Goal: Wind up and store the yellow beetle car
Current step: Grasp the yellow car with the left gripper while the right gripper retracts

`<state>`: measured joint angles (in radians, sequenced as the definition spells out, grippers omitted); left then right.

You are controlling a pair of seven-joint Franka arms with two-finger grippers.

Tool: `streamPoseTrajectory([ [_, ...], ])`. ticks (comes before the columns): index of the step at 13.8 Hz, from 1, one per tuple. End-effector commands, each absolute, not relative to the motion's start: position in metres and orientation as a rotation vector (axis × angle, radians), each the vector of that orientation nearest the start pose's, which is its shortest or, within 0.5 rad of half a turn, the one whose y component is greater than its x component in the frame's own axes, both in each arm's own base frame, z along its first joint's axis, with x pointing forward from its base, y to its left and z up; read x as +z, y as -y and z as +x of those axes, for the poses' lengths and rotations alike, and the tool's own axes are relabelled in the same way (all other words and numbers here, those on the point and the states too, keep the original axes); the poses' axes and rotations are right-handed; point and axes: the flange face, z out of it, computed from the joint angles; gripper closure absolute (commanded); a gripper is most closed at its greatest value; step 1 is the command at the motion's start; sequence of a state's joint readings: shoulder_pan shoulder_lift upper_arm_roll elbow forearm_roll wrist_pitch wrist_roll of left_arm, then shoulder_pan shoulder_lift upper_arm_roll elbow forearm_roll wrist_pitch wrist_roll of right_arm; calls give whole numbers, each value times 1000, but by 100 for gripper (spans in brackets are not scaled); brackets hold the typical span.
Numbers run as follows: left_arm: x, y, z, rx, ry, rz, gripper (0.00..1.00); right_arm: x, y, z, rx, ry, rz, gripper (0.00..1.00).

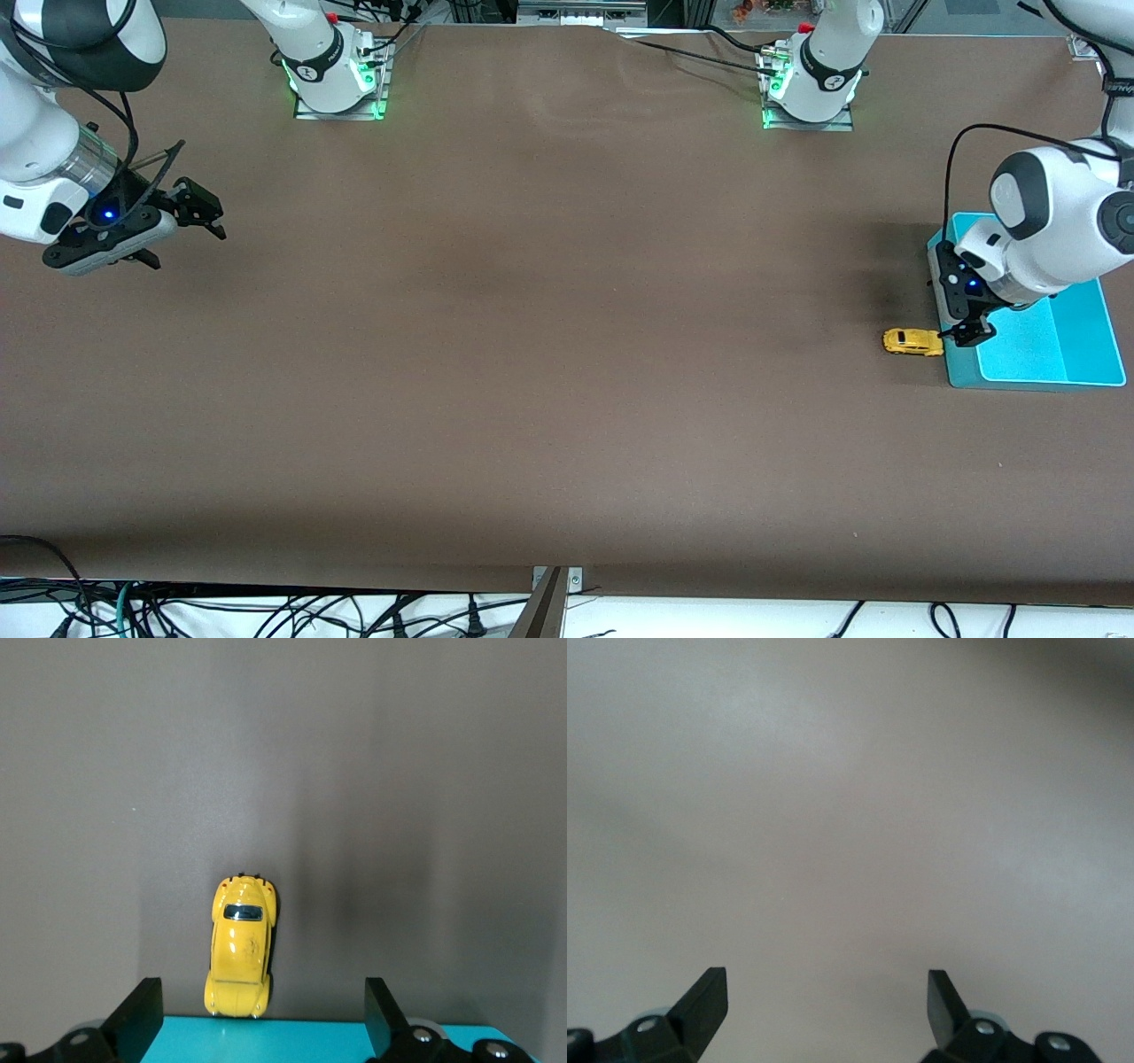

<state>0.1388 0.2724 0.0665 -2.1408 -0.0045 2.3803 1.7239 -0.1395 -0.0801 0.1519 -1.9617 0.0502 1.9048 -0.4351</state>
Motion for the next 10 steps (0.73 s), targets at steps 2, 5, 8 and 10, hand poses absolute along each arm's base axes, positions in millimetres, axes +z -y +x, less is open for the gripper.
streamPoseTrajectory([
  [2,237,-133,561,34,-2165,-2235,0,548,-19,531,48,452,-3056,0],
  [5,223,-138,572,33,-2151,-2249,0,566,-19,523,136,337,-3065,0],
  [8,212,-138,572,44,-2157,-2257,0,573,-20,520,166,336,-3072,0],
  [10,211,-137,573,31,-2156,-2238,0,575,-20,518,174,316,-3077,0],
])
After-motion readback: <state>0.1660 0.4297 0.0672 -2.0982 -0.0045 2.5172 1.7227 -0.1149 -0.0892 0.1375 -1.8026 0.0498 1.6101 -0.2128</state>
